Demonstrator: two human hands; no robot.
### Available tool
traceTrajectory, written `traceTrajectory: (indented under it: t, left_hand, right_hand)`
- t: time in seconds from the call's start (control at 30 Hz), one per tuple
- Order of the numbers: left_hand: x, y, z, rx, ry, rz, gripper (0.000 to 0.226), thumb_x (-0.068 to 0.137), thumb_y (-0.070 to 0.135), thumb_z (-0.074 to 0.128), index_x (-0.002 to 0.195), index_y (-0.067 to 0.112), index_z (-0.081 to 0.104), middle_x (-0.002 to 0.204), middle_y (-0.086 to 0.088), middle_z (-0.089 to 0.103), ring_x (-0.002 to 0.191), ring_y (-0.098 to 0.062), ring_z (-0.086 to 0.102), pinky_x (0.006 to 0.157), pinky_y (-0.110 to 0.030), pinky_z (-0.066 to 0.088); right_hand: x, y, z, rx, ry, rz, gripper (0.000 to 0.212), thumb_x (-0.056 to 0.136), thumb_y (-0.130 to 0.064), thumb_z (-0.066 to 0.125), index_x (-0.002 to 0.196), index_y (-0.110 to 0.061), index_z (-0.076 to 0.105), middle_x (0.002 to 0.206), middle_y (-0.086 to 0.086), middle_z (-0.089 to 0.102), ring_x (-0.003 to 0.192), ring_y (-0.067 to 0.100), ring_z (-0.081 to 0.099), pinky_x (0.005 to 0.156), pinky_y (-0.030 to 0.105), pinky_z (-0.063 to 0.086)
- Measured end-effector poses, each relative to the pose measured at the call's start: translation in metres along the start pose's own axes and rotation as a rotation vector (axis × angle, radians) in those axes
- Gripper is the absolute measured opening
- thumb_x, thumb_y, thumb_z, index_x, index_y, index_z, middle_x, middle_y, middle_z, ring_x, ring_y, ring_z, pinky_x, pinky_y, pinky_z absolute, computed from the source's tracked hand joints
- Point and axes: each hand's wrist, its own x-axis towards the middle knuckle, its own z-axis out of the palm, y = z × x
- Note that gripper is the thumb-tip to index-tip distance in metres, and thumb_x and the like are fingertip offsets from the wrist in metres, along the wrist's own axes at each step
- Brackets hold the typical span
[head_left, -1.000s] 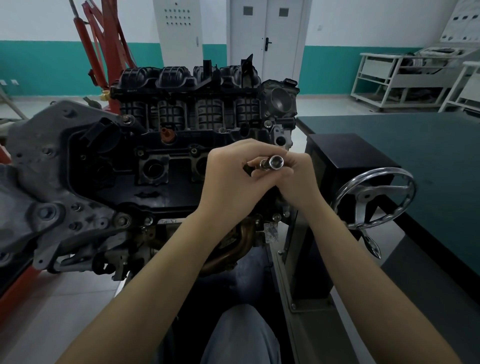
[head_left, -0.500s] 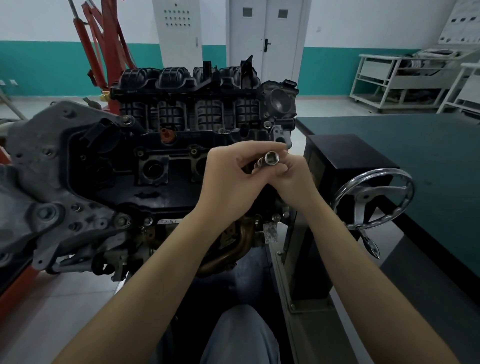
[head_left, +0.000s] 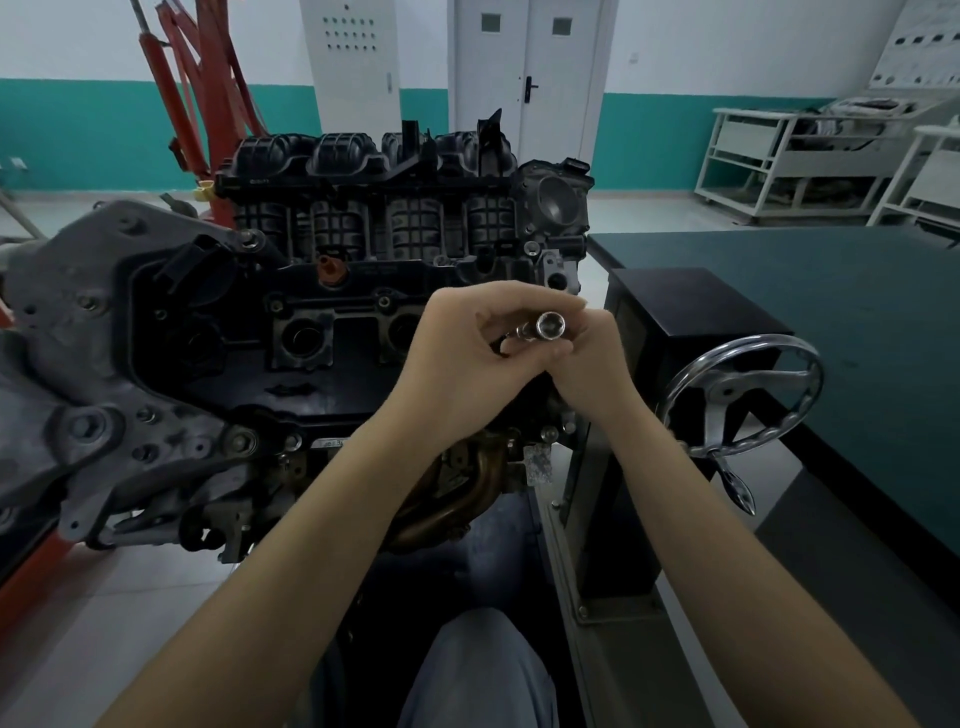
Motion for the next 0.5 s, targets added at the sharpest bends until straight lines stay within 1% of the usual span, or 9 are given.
traceTrajectory:
  t: [0.07, 0.1, 0.17, 0.23, 0.3, 0.37, 0.4, 0.47, 0.5]
  left_hand:
    - [-0.0001, 0.0001, 0.0006, 0.107, 0.049, 0.052, 0.035, 0.070, 0.002, 0.082, 0.103, 0.008, 0.072, 0.098, -0.002, 0.073, 0.095, -0.010, 0.068, 0.090, -0.029, 0.054]
    - [-0.0003, 0.0000, 0.0015, 0.180, 0.096, 0.098, 0.033, 0.069, 0.006, 0.084, 0.101, 0.008, 0.073, 0.096, 0.000, 0.072, 0.092, -0.008, 0.068, 0.087, -0.026, 0.054]
    - [-0.0015, -0.0013, 0.0042, 0.221, 0.166, 0.140, 0.029, 0.069, 0.007, 0.084, 0.096, 0.008, 0.075, 0.090, 0.004, 0.071, 0.087, -0.006, 0.068, 0.083, -0.023, 0.055]
    - [-0.0017, -0.0015, 0.0054, 0.117, 0.171, 0.074, 0.029, 0.071, 0.003, 0.081, 0.099, 0.009, 0.074, 0.092, 0.004, 0.072, 0.090, -0.007, 0.069, 0.086, -0.027, 0.056]
    - [-0.0016, -0.0024, 0.0033, -0.018, 0.112, 0.006, 0.033, 0.073, -0.004, 0.077, 0.104, 0.009, 0.071, 0.096, -0.001, 0.073, 0.094, -0.010, 0.070, 0.089, -0.030, 0.055]
    - [-0.0010, -0.0031, 0.0010, -0.042, 0.042, 0.016, 0.038, 0.073, -0.007, 0.077, 0.107, 0.008, 0.069, 0.099, -0.005, 0.072, 0.098, -0.013, 0.069, 0.092, -0.031, 0.054]
    - [-0.0006, -0.0033, 0.0009, -0.009, 0.027, 0.024, 0.037, 0.072, -0.005, 0.078, 0.107, 0.007, 0.070, 0.100, -0.004, 0.072, 0.098, -0.012, 0.069, 0.092, -0.030, 0.054]
    - [-0.0001, -0.0036, 0.0010, 0.071, 0.059, 0.025, 0.033, 0.070, 0.002, 0.082, 0.101, 0.010, 0.072, 0.095, 0.001, 0.072, 0.095, -0.008, 0.068, 0.089, -0.027, 0.054]
    - [-0.0001, -0.0040, 0.0012, 0.087, 0.088, 0.023, 0.031, 0.070, 0.004, 0.083, 0.098, 0.012, 0.073, 0.092, 0.004, 0.072, 0.092, -0.005, 0.069, 0.087, -0.026, 0.055]
  right_hand:
    - [0.0010, 0.0013, -0.0002, 0.017, 0.023, -0.020, 0.030, 0.072, 0.003, 0.074, 0.096, -0.015, 0.070, 0.084, -0.009, 0.073, 0.083, 0.010, 0.069, 0.078, 0.025, 0.052]
    - [0.0011, 0.0017, 0.0002, 0.011, 0.022, -0.029, 0.029, 0.074, 0.004, 0.074, 0.096, -0.014, 0.070, 0.085, -0.007, 0.073, 0.083, 0.011, 0.069, 0.078, 0.025, 0.052]
    - [0.0010, 0.0015, 0.0003, -0.010, 0.000, -0.031, 0.032, 0.078, 0.006, 0.070, 0.099, -0.018, 0.068, 0.083, -0.018, 0.071, 0.084, 0.001, 0.067, 0.076, 0.016, 0.049]
    - [-0.0004, -0.0008, 0.0002, -0.007, -0.046, -0.023, 0.028, 0.083, -0.001, 0.066, 0.100, -0.023, 0.065, 0.085, -0.026, 0.070, 0.086, -0.003, 0.065, 0.077, 0.013, 0.048]
    - [-0.0006, -0.0017, -0.0002, 0.000, -0.056, -0.016, 0.021, 0.083, -0.008, 0.065, 0.095, -0.025, 0.066, 0.085, -0.026, 0.070, 0.087, -0.003, 0.066, 0.078, 0.014, 0.048]
    - [0.0006, -0.0008, -0.0005, 0.010, -0.008, -0.006, 0.024, 0.077, -0.002, 0.069, 0.088, -0.024, 0.072, 0.081, -0.020, 0.072, 0.085, 0.002, 0.068, 0.077, 0.019, 0.051]
    - [0.0012, -0.0001, -0.0005, 0.017, 0.016, -0.007, 0.025, 0.074, 0.001, 0.072, 0.086, -0.021, 0.074, 0.082, -0.014, 0.073, 0.084, 0.008, 0.069, 0.078, 0.023, 0.053]
    - [0.0017, 0.0004, -0.0001, 0.011, 0.020, -0.019, 0.024, 0.073, 0.005, 0.074, 0.092, -0.010, 0.074, 0.087, 0.002, 0.074, 0.087, 0.020, 0.071, 0.080, 0.034, 0.055]
    - [0.0014, 0.0005, -0.0003, 0.000, 0.008, -0.029, 0.024, 0.075, 0.006, 0.073, 0.096, -0.007, 0.072, 0.089, 0.002, 0.074, 0.088, 0.019, 0.070, 0.081, 0.034, 0.055]
